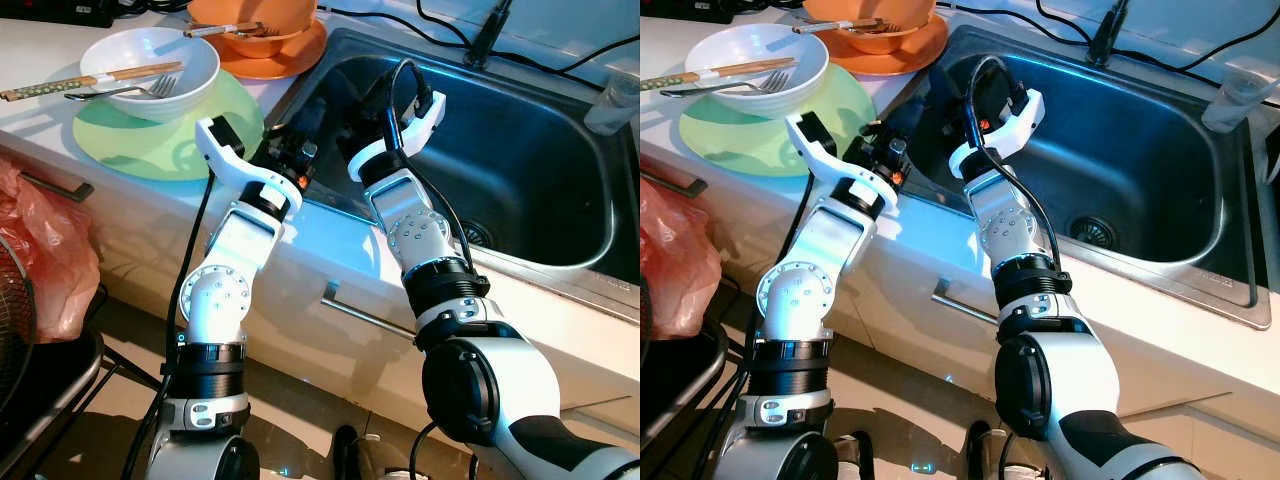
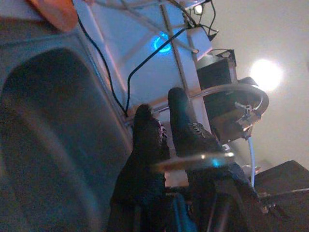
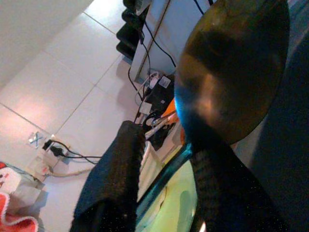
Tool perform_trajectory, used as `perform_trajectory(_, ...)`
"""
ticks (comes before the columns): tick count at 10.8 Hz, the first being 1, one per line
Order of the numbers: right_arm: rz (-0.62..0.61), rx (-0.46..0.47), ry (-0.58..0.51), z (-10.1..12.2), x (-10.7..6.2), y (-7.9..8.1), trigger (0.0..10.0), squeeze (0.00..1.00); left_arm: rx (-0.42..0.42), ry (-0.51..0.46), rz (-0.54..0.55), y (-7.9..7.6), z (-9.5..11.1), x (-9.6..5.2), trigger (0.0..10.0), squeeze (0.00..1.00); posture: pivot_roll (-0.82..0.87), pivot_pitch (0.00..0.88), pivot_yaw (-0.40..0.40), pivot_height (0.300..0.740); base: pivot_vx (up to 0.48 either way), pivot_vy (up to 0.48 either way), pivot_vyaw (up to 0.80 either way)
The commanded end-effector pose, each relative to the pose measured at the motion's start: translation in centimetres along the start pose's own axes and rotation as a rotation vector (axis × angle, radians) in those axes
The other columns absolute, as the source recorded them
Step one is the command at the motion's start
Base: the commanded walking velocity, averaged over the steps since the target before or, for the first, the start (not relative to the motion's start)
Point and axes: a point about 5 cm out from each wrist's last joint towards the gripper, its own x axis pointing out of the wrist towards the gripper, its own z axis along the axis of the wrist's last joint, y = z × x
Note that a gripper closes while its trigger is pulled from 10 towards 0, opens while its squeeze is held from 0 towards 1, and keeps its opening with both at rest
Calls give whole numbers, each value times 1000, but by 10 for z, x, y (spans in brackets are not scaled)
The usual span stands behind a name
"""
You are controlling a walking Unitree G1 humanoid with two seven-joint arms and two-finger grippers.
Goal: Kitchen organization
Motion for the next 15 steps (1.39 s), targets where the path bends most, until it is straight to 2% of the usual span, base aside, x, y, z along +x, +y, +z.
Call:
perform_trajectory(1,23,-26,-17,2,5,7,0,0,-114,39,-17,-10,-29,0,0,0,35,196,-84,740,0,0,0)
perform_trajectory(2,24,-31,-22,4,5,7,0,0,-102,42,-12,-9,-28,0,0,0,35,194,-84,740,0,0,0)
perform_trajectory(3,24,-43,-21,5,5,7,0,0,-62,47,0,-6,-27,1,4196,0,34,192,-85,740,0,0,0)
perform_trajectory(4,24,-47,-20,5,5,7,0,0,-46,49,3,-5,-26,1,7412,0,34,192,-85,740,0,0,0)
perform_trajectory(5,19,-54,-15,4,4,4,0,0,-14,38,21,0,-22,3,10000,1000,32,186,-87,740,0,0,0)
perform_trajectory(8,17,-73,-14,5,3,3,0,0,11,25,37,5,-17,4,10000,1000,31,177,-91,740,0,0,0)
perform_trajectory(15,11,-124,-36,12,6,5,0,0,46,5,13,2,-9,2,10000,1000,46,158,-99,740,0,0,0)
